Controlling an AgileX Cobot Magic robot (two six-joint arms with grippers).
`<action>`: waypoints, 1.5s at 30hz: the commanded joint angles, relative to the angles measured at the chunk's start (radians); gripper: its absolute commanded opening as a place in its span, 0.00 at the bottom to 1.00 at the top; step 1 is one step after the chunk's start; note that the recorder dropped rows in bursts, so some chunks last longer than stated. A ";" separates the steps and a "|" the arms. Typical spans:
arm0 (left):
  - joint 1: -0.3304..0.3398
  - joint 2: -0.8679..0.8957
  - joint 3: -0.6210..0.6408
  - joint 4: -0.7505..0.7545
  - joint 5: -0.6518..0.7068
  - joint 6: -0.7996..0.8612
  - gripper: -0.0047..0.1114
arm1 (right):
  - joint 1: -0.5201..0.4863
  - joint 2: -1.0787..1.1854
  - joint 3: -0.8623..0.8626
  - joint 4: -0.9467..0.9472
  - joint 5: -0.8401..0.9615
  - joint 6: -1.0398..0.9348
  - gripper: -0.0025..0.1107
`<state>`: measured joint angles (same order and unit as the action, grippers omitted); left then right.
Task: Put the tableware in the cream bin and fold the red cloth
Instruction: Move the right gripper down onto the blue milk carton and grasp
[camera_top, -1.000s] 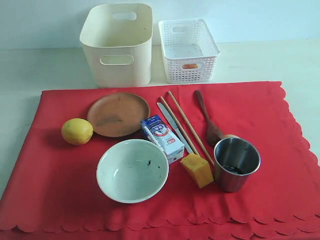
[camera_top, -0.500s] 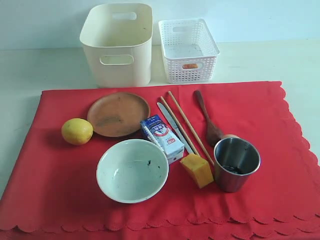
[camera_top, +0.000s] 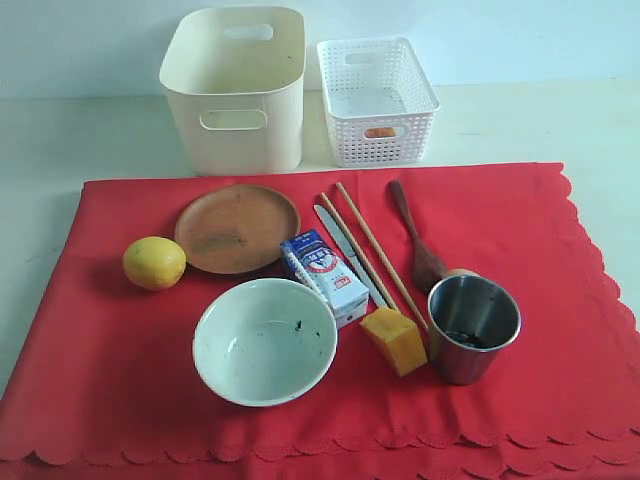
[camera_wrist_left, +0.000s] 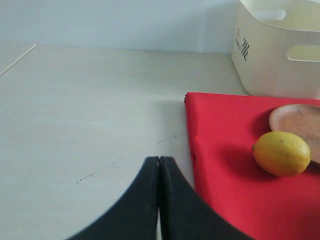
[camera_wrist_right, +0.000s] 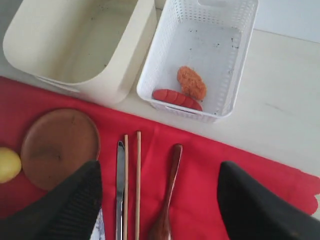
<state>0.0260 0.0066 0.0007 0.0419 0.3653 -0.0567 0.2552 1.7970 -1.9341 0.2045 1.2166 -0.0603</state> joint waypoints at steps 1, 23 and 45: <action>0.002 -0.007 -0.001 -0.005 -0.012 0.002 0.04 | 0.000 -0.078 0.116 0.009 -0.043 -0.047 0.58; 0.002 -0.007 -0.001 -0.005 -0.012 0.002 0.04 | 0.000 -0.226 0.605 0.297 -0.223 -0.265 0.57; 0.002 -0.007 -0.001 -0.005 -0.012 0.002 0.04 | 0.287 -0.120 0.671 0.243 -0.422 -0.339 0.57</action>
<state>0.0260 0.0066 0.0007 0.0419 0.3653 -0.0567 0.5005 1.6433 -1.2659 0.4775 0.8278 -0.3869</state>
